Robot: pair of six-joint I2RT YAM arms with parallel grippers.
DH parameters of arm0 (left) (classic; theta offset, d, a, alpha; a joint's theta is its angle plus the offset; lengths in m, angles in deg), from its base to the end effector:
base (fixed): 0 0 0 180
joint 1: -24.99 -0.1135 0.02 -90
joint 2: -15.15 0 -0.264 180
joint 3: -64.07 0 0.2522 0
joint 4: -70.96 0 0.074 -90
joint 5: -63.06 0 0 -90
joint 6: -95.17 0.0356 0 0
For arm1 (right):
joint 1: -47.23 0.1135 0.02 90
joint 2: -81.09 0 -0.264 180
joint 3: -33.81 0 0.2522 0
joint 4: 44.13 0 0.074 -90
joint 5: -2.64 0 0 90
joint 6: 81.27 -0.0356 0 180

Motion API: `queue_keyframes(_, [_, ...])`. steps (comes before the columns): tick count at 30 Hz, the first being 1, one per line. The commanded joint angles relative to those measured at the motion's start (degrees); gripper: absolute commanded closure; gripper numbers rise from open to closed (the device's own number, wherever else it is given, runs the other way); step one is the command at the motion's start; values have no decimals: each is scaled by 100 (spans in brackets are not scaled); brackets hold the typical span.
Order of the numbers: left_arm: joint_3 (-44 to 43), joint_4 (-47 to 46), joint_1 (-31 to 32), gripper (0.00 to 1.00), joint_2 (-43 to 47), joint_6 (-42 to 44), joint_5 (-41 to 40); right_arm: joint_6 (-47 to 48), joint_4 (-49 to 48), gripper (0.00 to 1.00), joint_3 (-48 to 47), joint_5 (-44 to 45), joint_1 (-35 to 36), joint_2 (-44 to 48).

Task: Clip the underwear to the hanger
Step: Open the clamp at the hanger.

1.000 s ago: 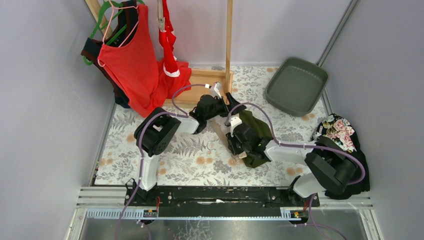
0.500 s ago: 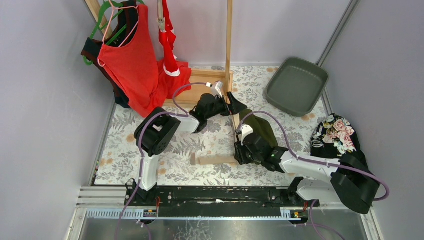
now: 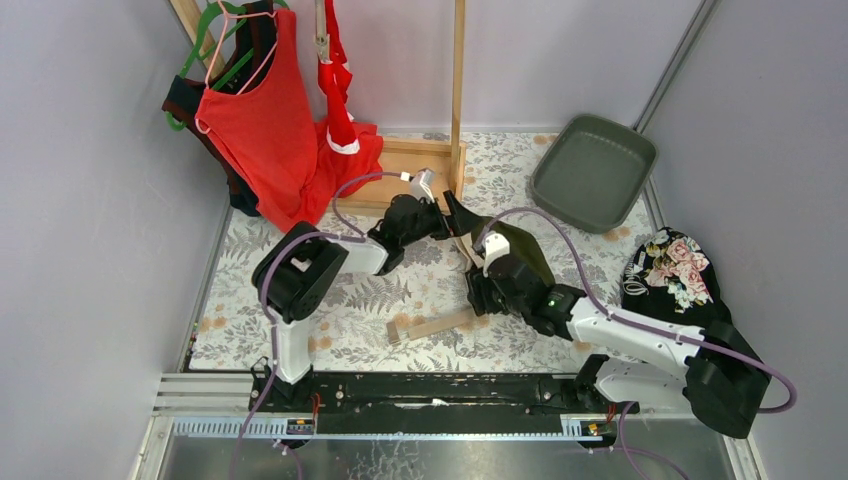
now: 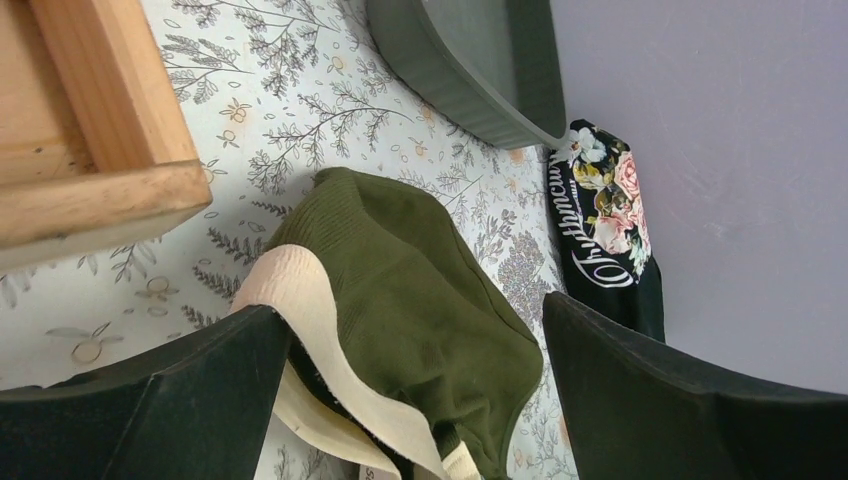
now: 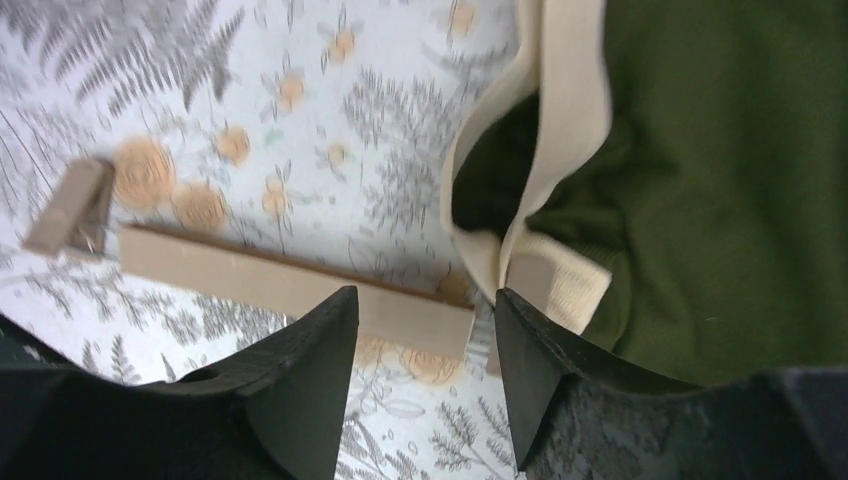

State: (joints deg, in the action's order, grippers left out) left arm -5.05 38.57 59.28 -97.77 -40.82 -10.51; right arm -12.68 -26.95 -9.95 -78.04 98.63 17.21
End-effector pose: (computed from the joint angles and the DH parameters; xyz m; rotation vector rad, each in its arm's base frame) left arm 0.3338 -0.2398 0.1607 0.0301 1.9438 -1.2316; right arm 0.1464 0.1741 0.1977 -0.4966 2.2068 0.5161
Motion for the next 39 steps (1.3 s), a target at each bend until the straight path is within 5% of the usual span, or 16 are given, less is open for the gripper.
queue_keyframes(1, [330,200,-38,8,656,210,-414,379,212,39,-823,1073,27,-32])
queue_keyframes(5, [579,710,-36,8,1068,365,-720,432,690,37,-1364,1727,-123,-459])
queue_keyframes(13, [1130,1213,-35,8,1522,365,-848,307,701,36,-1438,1487,-685,-762])
queue_keyframes(30, [2100,2802,26,8,3001,154,-2218,647,112,37,-1390,231,-1123,-1200])
queue_keyframes(39, [2718,2894,211,8,3610,-163,-2412,830,-237,38,-1461,-547,-1115,-1453])
